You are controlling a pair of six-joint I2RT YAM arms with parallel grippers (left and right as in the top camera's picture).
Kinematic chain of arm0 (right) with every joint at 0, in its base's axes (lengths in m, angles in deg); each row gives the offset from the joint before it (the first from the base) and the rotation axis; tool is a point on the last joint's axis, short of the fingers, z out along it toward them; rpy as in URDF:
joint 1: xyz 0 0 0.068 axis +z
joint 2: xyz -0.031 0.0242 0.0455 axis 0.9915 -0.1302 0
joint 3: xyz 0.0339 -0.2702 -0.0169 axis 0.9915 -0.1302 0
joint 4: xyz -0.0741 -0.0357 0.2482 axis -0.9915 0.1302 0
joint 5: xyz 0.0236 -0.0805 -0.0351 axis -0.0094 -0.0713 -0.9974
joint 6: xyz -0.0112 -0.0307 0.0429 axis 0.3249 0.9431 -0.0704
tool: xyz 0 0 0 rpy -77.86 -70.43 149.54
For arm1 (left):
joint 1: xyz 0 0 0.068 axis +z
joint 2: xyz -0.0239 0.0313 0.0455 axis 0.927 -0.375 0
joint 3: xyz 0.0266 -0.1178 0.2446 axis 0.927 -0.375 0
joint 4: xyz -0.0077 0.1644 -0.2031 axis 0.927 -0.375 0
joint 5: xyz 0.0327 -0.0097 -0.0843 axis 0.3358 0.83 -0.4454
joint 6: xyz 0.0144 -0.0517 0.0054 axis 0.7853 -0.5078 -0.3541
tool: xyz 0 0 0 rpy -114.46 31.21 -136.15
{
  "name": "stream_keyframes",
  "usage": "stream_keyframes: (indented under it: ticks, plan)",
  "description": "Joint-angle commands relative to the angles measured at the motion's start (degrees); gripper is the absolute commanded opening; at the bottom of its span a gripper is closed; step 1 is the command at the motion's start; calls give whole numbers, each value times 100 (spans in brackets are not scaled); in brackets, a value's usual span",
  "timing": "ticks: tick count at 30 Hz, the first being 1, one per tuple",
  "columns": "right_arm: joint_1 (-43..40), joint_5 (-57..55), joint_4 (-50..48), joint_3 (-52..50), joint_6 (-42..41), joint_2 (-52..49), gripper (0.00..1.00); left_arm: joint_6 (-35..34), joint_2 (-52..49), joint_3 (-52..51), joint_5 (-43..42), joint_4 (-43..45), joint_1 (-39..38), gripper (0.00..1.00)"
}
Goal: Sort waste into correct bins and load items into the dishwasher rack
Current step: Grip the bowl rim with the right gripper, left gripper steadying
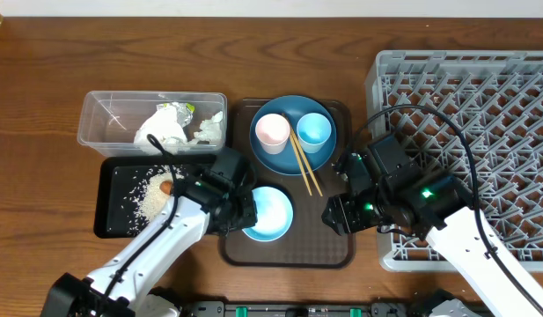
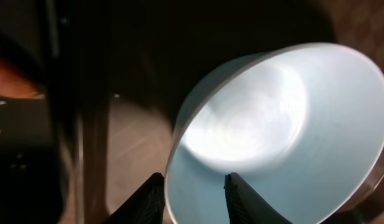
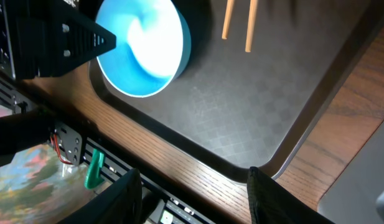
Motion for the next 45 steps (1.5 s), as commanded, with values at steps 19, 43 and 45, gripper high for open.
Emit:
stream_keyframes:
  ticks: [19,43,45]
  plan:
    - [59,-42,20,-39,72,-11,56,-511,-66,-267,481,188,-234,29]
    - [59,-37,271,-39,70,-11,99,-660,382,-339,435,-20,-234,6]
    - [59,-39,269,-39,70,-11,99,-654,595,-282,420,-175,-234,6]
